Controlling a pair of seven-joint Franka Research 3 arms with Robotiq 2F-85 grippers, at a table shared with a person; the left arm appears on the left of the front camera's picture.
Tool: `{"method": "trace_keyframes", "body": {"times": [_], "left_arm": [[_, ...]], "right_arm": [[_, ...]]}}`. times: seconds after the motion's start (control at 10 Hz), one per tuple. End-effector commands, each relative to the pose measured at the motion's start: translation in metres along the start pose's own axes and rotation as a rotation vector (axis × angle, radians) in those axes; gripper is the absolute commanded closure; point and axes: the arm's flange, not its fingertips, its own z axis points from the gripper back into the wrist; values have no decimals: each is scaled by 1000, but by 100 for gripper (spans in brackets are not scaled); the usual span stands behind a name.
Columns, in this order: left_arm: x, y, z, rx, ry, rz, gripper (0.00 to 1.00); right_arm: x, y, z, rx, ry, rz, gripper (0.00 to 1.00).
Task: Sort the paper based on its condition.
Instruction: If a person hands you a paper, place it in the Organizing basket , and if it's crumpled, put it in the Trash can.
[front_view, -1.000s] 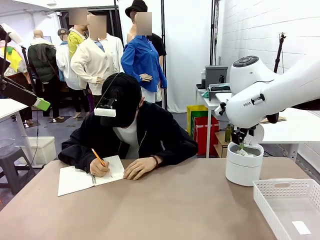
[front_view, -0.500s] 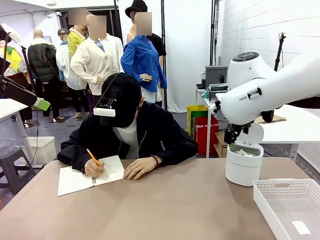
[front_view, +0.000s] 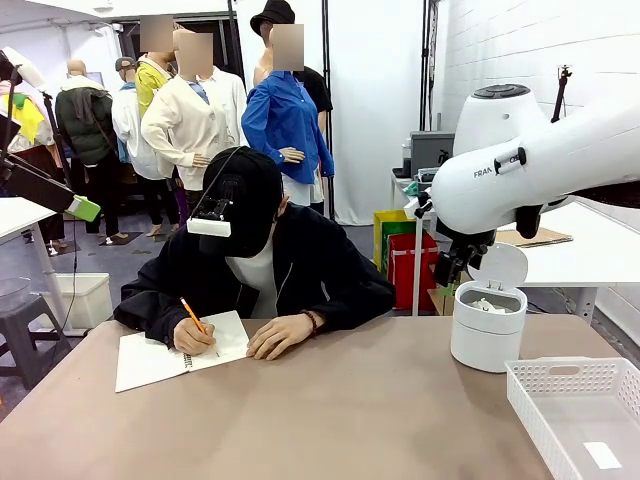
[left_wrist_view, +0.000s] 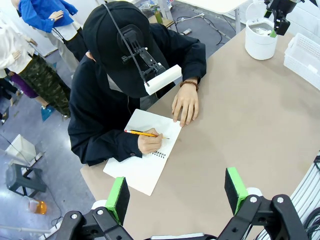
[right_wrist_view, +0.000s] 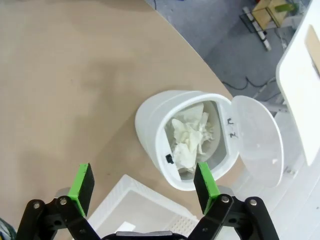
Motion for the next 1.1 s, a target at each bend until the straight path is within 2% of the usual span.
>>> {"method": "trace_keyframes", "body": {"times": [0.0, 0.7, 0.8, 0.9, 1.0], "left_arm": [[0, 1, 0, 2, 0, 2, 0], [0, 1, 0, 2, 0, 2, 0], [0, 1, 0, 2, 0, 2, 0], [0, 1, 0, 2, 0, 2, 0], [0, 1, 0, 2, 0, 2, 0]], "right_arm": [[5, -6, -7, -33, 5, -15, 0], [1, -7, -6, -9, 9, -1, 0], [-26, 25, 26, 33, -169, 33, 0], [-43, 54, 53, 76, -272, 53, 0], [-47, 71, 67, 88, -319, 63, 0]]}}
